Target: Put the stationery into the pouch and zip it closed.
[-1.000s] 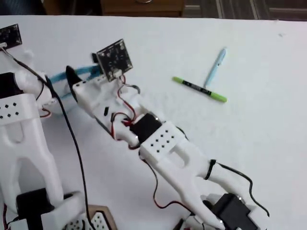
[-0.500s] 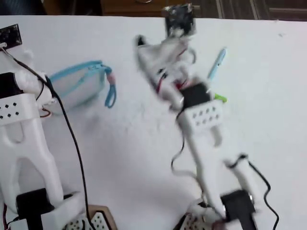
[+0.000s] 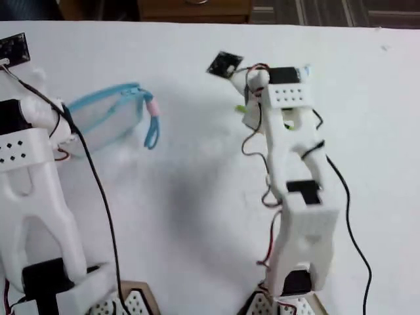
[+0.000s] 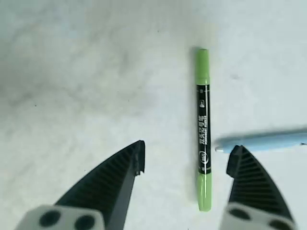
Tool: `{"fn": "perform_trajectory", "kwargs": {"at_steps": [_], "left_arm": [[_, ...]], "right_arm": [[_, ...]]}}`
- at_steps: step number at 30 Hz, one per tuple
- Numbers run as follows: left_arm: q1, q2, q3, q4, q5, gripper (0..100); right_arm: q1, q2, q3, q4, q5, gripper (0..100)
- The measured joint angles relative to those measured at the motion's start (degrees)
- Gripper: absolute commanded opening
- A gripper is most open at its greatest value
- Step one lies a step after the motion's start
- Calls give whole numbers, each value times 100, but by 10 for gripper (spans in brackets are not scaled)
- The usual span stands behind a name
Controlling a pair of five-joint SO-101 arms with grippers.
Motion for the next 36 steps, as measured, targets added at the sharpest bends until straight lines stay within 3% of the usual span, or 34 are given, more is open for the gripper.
{"fn": "perform_trajectory", "kwargs": {"at_steps": [9,11,14,18,20,28,36], "left_arm": [[0,0,0,-18,0,24],[0,0,0,-18,0,24],[0,0,0,-18,0,24],[0,0,0,-18,0,24],[0,0,0,-18,0,24],[0,0,0,-18,0,24],[0,0,0,-18,0,24]], "right_arm": [[62,2637,-2734,97,-273,262],[44,3042,-3376,246,-325,205],[-9,3473,-4193,677,-360,25],[-18,3807,-4862,1152,-369,53],[-35,3815,-4976,1459,-387,10],[-62,3385,-4985,1776,-431,17],[-299,1486,-4888,1793,-1793,17]]}}
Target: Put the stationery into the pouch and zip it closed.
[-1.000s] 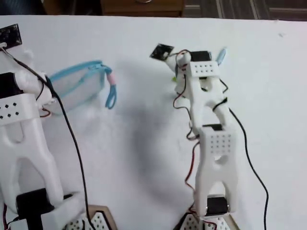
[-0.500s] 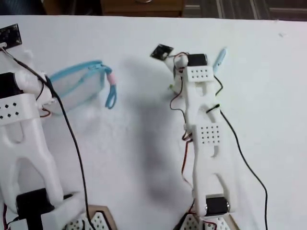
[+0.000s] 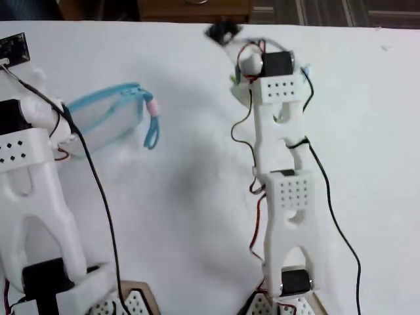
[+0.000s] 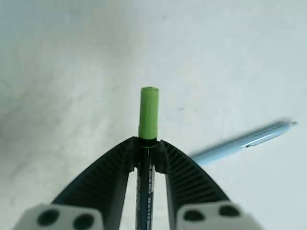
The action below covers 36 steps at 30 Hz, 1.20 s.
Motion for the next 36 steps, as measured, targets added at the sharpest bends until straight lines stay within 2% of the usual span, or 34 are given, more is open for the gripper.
{"fn": "perform_trajectory", "kwargs": {"at_steps": [6,11,16,21,23,28,31,36], "left_arm": [[0,0,0,0,0,24],[0,0,0,0,0,24],[0,0,0,0,0,24],[0,0,0,0,0,24],[0,0,0,0,0,24],[0,0,0,0,0,24],[0,0,0,0,0,24],[0,0,0,0,0,24]], "right_arm": [[-220,-2127,1415,0,-1626,18],[-677,-4237,3684,0,-2585,18],[-1152,-6180,5952,9,-3130,18],[-1723,-7622,7912,-237,-3235,18],[-1969,-8062,8580,-651,-3358,18],[-2646,-9116,9705,-2295,-4396,17],[-2840,-9556,10163,-3648,-4835,17],[-2884,-9846,10681,-6215,-5002,17]]}}
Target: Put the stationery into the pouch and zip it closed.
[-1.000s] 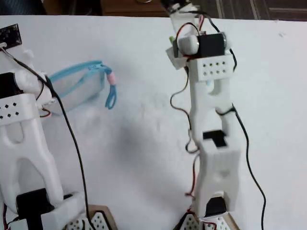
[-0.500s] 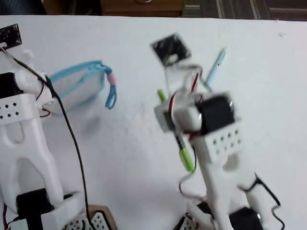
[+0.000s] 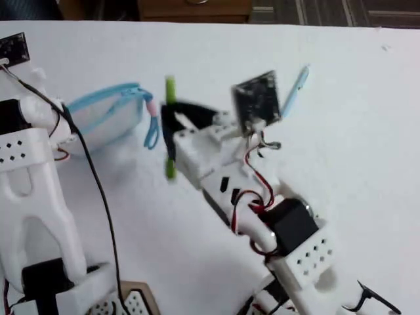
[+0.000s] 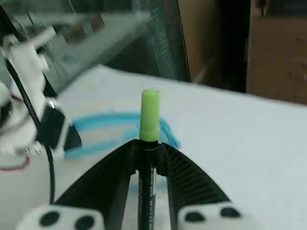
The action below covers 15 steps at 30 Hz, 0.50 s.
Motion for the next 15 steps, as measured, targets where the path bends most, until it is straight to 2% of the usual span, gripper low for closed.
{"fn": "perform_trajectory", "kwargs": {"at_steps": [6,12,15], "left_arm": [[0,0,0,0,0,24],[0,0,0,0,0,24],[0,0,0,0,0,24]], "right_arm": [[-246,44,35,-2725,0,17],[-378,870,35,-3710,0,17],[-378,1257,35,-4132,352,17]]}}
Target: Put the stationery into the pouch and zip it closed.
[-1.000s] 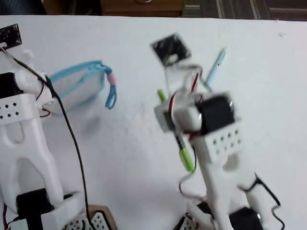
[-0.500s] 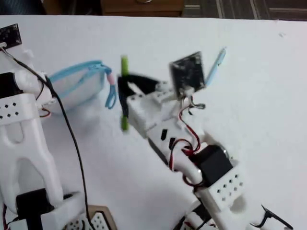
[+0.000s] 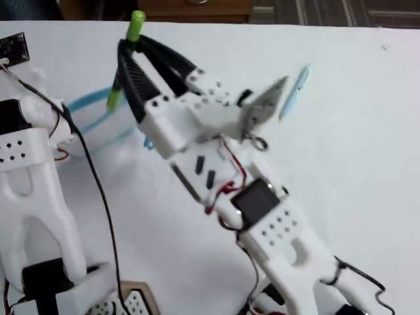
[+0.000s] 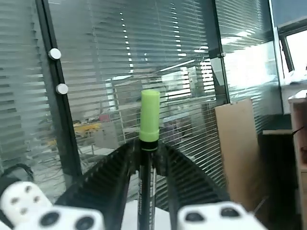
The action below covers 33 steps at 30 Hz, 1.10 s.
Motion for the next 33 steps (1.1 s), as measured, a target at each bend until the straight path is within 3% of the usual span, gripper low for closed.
{"fn": "perform_trajectory", "kwargs": {"at_steps": [6,24,26,30,33], "left_arm": [[0,0,0,0,0,24],[0,0,0,0,0,24],[0,0,0,0,0,24],[0,0,0,0,0,24],[0,0,0,0,0,24]], "right_arm": [[-18,519,18,-527,624,17],[-387,1679,53,-642,677,27],[-492,1679,53,-202,712,87],[-615,1679,53,686,721,301],[-580,1626,53,1020,721,347]]}}
